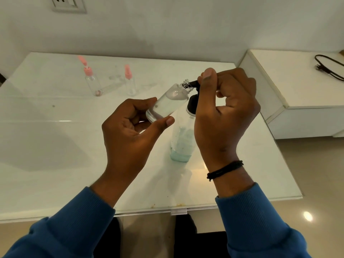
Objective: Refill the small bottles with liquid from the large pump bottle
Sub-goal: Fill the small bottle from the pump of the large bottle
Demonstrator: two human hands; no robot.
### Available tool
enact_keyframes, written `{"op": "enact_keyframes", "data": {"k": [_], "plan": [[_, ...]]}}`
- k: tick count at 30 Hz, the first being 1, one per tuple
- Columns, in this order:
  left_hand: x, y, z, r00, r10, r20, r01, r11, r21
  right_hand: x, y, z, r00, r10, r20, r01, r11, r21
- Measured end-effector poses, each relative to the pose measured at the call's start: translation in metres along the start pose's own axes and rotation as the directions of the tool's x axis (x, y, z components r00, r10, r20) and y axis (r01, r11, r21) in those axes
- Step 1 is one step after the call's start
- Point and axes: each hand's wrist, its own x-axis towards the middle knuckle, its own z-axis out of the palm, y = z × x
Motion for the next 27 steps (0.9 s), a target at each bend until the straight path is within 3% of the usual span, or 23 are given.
{"op": "enact_keyframes", "data": {"k": [27], "plan": [[-0.0014, -0.0043, 0.0003, 1.000, 0.002, 0.030, -0.001, 1.000, -0.030, 0.0006, 0.0018, -0.0004, 1.000, -0.014, -0.003, 0.014, 1.000, 0.003]]}}
